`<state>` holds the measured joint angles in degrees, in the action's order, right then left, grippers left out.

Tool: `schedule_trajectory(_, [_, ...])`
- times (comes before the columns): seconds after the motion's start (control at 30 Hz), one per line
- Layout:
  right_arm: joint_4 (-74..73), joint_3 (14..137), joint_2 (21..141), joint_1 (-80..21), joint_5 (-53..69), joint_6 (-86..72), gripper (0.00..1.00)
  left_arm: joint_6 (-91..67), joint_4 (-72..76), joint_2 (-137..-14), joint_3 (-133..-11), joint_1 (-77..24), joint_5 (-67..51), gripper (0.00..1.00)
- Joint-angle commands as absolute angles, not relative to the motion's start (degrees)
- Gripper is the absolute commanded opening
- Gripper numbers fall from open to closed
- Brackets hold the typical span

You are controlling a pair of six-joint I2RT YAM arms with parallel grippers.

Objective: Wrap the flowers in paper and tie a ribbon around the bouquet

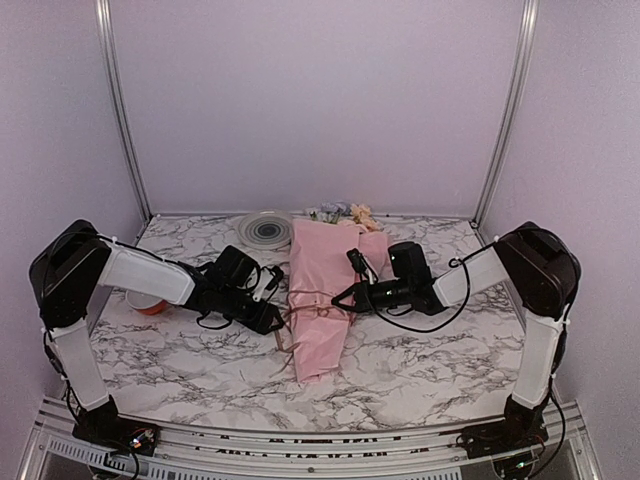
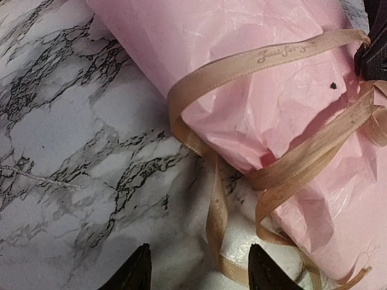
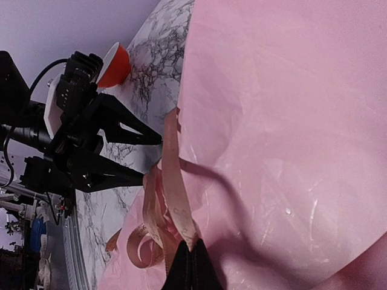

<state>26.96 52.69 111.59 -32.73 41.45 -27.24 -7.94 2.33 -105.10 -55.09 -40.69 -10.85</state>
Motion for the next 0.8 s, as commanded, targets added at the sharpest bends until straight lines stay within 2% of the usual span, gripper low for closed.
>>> schedule_trajectory(0.0, [27.77, 54.54, 112.51, -32.26, 42.14, -27.6, 0.0, -6.55, 1.13, -108.0, -55.79, -41.07, -13.07, 0.53])
schedule_trajectory(0.23, [28.0, 54.44, 113.17, -32.3, 41.93, -27.76, 0.0, -5.8, 1.92, -106.94, -56.15, -41.07, -9.18, 0.0])
schedule_trajectory(0.53, [28.19, 54.02, 112.55, -32.26, 41.89, -27.46, 0.02, -0.37, 0.12, -101.16, -61.85, -40.97, 6.12, 0.0])
schedule_trajectory(0.6, [27.48, 54.37, 112.36, -32.21, 42.08, -27.22, 0.11, 1.82, 0.0, -100.46, -64.71, -41.06, 6.64, 0.0])
schedule_trajectory(0.7, [26.58, 54.57, 111.74, -32.06, 41.95, -26.67, 0.33, 5.08, 0.37, -100.98, -68.79, -41.62, 5.24, 0.0])
schedule_trajectory(0.77, [26.62, 54.43, 110.93, -31.71, 42.17, -26.56, 0.41, 6.56, 0.99, -102.28, -71.12, -42.27, 4.14, 0.0])
